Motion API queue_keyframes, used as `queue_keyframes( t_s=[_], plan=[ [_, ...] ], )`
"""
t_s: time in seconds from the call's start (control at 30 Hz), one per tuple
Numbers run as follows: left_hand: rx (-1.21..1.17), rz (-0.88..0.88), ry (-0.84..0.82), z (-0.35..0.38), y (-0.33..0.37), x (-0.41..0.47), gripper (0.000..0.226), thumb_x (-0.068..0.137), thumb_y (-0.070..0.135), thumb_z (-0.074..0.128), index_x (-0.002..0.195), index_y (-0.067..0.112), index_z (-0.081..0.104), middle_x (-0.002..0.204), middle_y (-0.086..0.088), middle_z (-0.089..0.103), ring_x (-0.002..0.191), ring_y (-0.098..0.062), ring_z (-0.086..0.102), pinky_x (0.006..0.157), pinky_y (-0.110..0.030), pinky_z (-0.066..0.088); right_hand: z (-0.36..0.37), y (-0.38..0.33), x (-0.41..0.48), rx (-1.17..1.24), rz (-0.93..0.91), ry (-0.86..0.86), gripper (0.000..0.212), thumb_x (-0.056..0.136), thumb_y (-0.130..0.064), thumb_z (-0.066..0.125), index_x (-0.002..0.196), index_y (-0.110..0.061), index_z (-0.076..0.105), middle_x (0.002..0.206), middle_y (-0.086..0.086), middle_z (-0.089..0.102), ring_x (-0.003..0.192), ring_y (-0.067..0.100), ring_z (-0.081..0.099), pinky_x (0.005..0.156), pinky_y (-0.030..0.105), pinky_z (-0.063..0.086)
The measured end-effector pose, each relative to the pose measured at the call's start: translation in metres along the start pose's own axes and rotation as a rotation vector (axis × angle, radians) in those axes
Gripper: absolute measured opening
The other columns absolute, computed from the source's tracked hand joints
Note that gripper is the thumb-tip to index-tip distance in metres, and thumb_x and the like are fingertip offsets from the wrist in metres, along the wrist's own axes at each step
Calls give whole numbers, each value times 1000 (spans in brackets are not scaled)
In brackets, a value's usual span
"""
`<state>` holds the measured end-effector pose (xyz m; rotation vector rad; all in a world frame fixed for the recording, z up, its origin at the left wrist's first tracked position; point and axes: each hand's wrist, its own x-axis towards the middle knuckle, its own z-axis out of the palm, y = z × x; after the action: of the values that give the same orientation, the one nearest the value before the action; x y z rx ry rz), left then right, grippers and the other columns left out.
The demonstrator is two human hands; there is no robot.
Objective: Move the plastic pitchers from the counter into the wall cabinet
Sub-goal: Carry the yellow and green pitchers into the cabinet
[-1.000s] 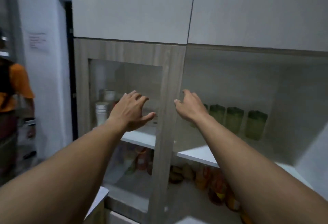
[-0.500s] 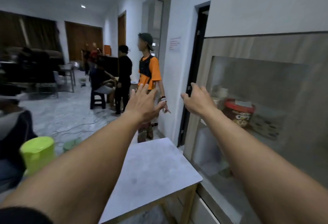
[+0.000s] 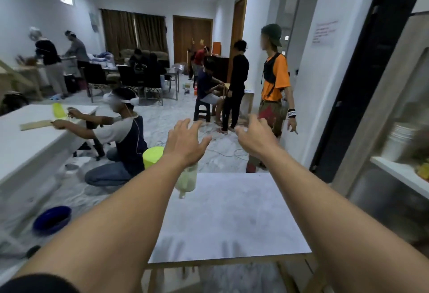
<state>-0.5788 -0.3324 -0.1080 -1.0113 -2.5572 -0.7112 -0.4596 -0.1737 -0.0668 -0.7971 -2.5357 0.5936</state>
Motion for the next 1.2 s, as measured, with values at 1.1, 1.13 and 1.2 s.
queue_keyframes(
  t_s=[1.1, 1.13, 1.2],
  plan=[
    [-637, -911, 6, 262, -280, 52, 33, 74, 52, 75, 90, 24, 69, 85, 10, 70, 80, -7, 63, 67, -29, 46, 459, 31, 148, 542, 502, -284, 34, 85, -48, 72, 104, -20, 65, 91, -4, 68, 86, 17, 65, 66, 29, 45],
    [-629, -917, 28, 265, -279, 57, 29, 76, 51, 75, 86, 24, 69, 82, 10, 70, 78, -8, 63, 66, -29, 45, 462, 31, 151, 578, 503, -293, 27, 85, -47, 71, 96, -24, 66, 86, -6, 68, 80, 13, 65, 62, 27, 44],
    [-594, -916, 58, 270, -278, 67, 27, 82, 48, 69, 81, 20, 70, 78, 5, 69, 76, -15, 62, 59, -27, 40, 468, 32, 157, 623, 505, -292, 19, 86, -45, 71, 86, -26, 65, 83, -6, 69, 77, 12, 65, 63, 28, 46]
  ],
)
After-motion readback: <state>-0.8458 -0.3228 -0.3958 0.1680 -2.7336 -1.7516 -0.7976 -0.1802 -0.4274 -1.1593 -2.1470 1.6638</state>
